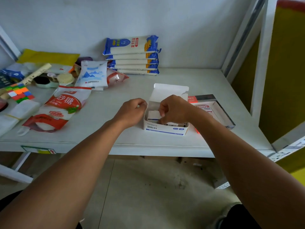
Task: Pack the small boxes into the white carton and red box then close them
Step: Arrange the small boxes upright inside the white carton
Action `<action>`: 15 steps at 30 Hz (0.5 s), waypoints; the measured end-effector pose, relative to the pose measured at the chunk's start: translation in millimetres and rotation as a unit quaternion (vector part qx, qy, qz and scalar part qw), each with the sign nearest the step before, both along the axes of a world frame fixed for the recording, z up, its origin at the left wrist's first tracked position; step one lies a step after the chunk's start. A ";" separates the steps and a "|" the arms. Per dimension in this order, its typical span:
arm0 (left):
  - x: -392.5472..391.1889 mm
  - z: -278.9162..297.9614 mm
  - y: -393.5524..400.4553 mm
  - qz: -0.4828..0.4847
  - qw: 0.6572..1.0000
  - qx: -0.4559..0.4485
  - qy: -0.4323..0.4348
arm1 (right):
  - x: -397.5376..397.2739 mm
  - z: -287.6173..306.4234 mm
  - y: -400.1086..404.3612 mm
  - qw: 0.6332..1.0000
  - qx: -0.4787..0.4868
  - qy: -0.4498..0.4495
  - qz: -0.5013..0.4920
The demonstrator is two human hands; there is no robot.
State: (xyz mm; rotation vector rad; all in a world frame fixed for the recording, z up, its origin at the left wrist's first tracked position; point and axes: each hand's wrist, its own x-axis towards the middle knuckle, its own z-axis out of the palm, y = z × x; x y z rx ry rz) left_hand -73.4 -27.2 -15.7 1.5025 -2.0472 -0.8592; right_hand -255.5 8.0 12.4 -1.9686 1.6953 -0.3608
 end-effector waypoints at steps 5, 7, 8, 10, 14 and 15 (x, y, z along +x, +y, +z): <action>3.7 -0.8 -1.5 0.005 1.000 -0.005 0.012 | 0.0 0.4 0.8 0.987 0.008 -0.143 -0.076; 3.7 0.2 -1.2 0.010 1.000 -0.005 0.014 | -1.7 5.5 2.6 0.970 0.035 -0.207 -0.121; 3.5 0.7 -1.1 0.011 1.000 -0.005 0.014 | -2.9 7.6 3.3 0.965 0.041 -0.220 -0.137; 3.4 1.8 -1.4 0.013 1.000 -0.004 0.018 | -4.1 10.1 3.5 0.965 0.040 -0.208 -0.157; 2.0 2.0 -1.0 0.001 0.999 0.000 0.032 | 0.0 11.9 -0.2 0.968 0.072 -0.164 -0.176; 1.0 1.8 -0.4 -0.003 0.999 -0.001 0.033 | 1.7 11.4 -1.2 0.970 0.076 -0.148 -0.177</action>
